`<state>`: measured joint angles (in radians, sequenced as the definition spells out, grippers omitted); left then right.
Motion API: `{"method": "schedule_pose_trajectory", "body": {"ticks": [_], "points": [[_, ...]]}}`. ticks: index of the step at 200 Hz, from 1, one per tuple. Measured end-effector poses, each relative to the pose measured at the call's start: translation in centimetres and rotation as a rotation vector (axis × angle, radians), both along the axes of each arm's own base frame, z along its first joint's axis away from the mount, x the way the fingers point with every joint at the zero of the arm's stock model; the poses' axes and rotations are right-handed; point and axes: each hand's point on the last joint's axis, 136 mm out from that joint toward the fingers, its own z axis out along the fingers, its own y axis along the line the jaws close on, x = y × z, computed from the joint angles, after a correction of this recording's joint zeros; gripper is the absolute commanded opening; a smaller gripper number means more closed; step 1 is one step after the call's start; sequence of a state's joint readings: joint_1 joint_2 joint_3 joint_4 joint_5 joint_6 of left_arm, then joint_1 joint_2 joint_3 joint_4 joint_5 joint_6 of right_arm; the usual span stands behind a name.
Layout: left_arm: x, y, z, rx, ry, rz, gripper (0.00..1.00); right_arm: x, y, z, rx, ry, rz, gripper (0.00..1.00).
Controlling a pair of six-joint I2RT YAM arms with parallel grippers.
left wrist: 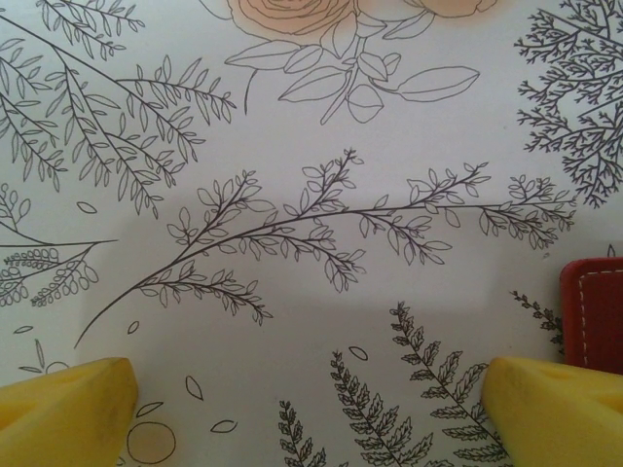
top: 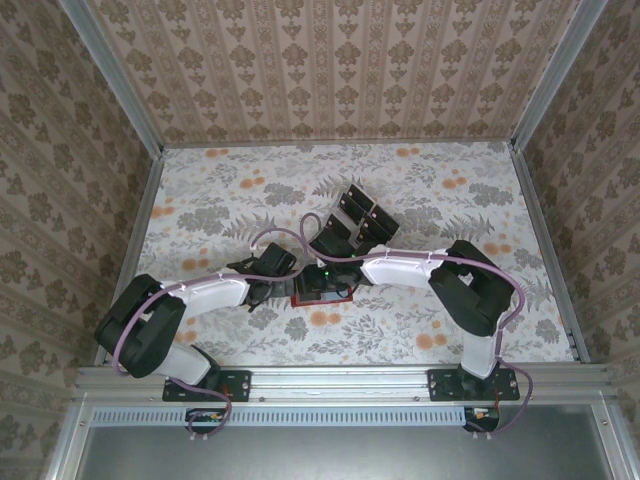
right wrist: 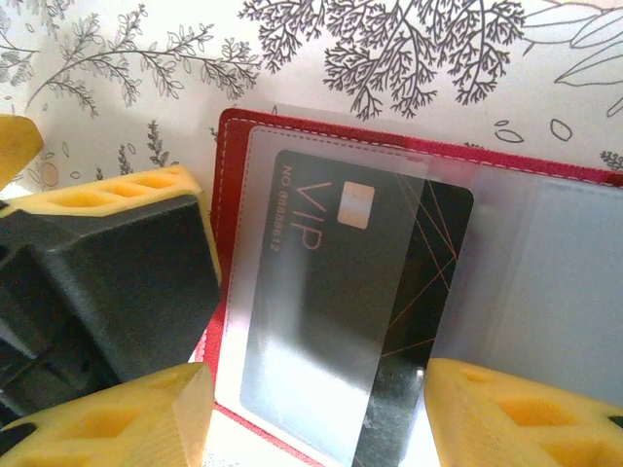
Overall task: Put the credit cards into the card holder
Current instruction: Insert the credit card into the card slot.
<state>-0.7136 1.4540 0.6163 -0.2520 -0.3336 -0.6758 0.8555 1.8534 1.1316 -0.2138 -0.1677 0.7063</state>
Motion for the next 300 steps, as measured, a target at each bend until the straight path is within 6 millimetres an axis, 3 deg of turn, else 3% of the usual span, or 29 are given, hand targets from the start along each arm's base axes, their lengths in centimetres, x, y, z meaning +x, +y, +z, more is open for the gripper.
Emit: {"method": "schedule_pose_trajectory", "body": {"ticks": [32, 49, 74, 101, 216, 300], "points": [[0.0, 0.0, 0.0, 0.0, 0.0, 0.0, 1.0, 0.4, -0.8, 1.4, 0.021, -0.023, -0.019, 0.56], [0.0, 0.0, 0.0, -0.001, -0.001, 0.0, 1.0, 0.9, -1.3, 1.9, 0.029, -0.031, -0.035, 0.45], [0.0, 0.0, 0.0, -0.001, -0.001, 0.0, 1.0, 1.4, -1.8, 1.8, 0.029, -0.027, -0.055, 0.19], [0.1, 0.0, 0.0, -0.002, -0.002, 0.0, 1.0, 1.4, -2.1, 1.3, 0.023, -0.02, -0.06, 0.08], [0.2, -0.2, 0.0, -0.003, -0.004, 0.0, 1.0, 1.1, -2.3, -2.1, -0.022, 0.025, -0.062, 0.01], [0.3, -0.5, -0.1, -0.006, -0.006, -0.005, 1.0, 1.3, -1.0, -2.1, 0.04, 0.043, -0.073, 0.0]]}}
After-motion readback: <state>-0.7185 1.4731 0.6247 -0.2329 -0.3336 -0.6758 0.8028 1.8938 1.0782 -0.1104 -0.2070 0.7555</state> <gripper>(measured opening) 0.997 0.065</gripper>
